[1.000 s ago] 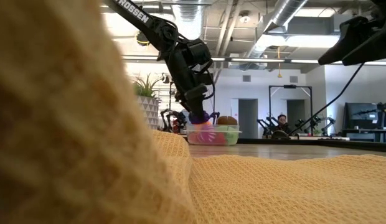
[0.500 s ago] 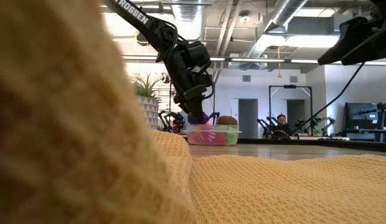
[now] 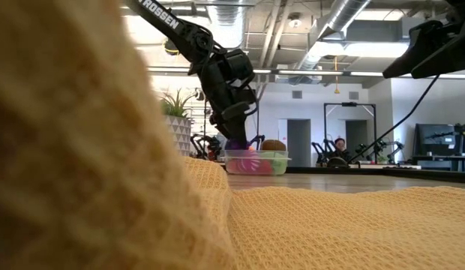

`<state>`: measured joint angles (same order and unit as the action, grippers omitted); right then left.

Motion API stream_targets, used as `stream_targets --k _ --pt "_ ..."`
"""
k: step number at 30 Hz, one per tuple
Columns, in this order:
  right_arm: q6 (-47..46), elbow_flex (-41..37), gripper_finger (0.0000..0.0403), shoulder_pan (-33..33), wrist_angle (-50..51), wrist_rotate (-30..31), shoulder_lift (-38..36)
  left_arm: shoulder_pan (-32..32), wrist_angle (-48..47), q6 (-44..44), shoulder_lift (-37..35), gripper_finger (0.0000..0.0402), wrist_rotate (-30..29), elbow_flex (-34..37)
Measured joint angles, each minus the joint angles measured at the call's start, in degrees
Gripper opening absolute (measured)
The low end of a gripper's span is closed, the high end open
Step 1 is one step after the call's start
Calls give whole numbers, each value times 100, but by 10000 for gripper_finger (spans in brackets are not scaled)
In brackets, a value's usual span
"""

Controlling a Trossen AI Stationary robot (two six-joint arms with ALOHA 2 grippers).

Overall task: Pick and placing Produce into tupperware
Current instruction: Put the peach into the transparent bin

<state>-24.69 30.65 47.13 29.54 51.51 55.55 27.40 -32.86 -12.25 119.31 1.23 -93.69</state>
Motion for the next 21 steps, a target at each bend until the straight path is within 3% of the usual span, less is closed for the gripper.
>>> stream_targets --k 12,21 --pt "2 0 391 0 2 0 0 -31 -250 -46 -24 311 -10 -567" --pt "2 0 391 -2 4 0 0 -494 -1808 -98 -130 311 -25 -1266"
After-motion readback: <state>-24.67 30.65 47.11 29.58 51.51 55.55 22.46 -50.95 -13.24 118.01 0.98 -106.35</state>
